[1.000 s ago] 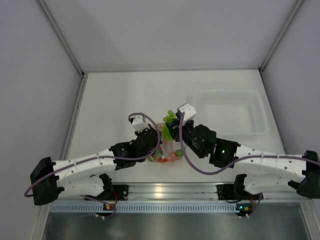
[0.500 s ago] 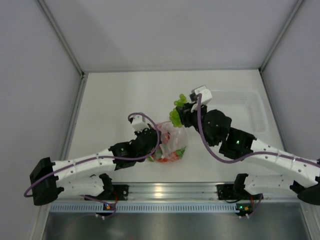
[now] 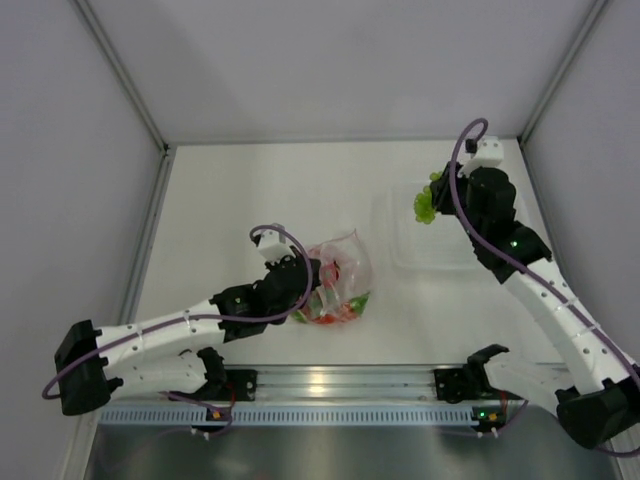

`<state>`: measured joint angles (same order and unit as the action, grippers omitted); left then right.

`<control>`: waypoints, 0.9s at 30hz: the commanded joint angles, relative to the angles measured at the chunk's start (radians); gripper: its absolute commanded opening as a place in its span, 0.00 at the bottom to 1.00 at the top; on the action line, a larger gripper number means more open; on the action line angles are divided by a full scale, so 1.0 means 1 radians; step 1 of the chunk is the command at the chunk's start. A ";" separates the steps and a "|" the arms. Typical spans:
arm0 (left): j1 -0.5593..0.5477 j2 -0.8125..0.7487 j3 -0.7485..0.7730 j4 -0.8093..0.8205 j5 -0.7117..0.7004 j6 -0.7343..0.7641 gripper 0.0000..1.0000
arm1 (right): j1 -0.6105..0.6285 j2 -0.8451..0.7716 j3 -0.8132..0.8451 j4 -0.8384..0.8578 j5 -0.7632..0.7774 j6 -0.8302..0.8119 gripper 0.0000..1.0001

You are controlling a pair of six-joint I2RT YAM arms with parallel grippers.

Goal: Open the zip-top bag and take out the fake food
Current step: Pick up the fake fruit from the zipper food storage bag, then place the fake fruit in the bin.

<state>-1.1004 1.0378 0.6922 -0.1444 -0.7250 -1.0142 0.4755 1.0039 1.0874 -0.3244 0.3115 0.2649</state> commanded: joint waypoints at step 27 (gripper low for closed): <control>0.002 -0.050 0.006 -0.003 -0.016 0.046 0.00 | -0.298 0.637 0.069 -0.041 -0.130 0.039 0.39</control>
<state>-1.1004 1.0096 0.6922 -0.1471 -0.7261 -0.9810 0.1921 1.6299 1.0889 -0.4049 0.1894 0.2993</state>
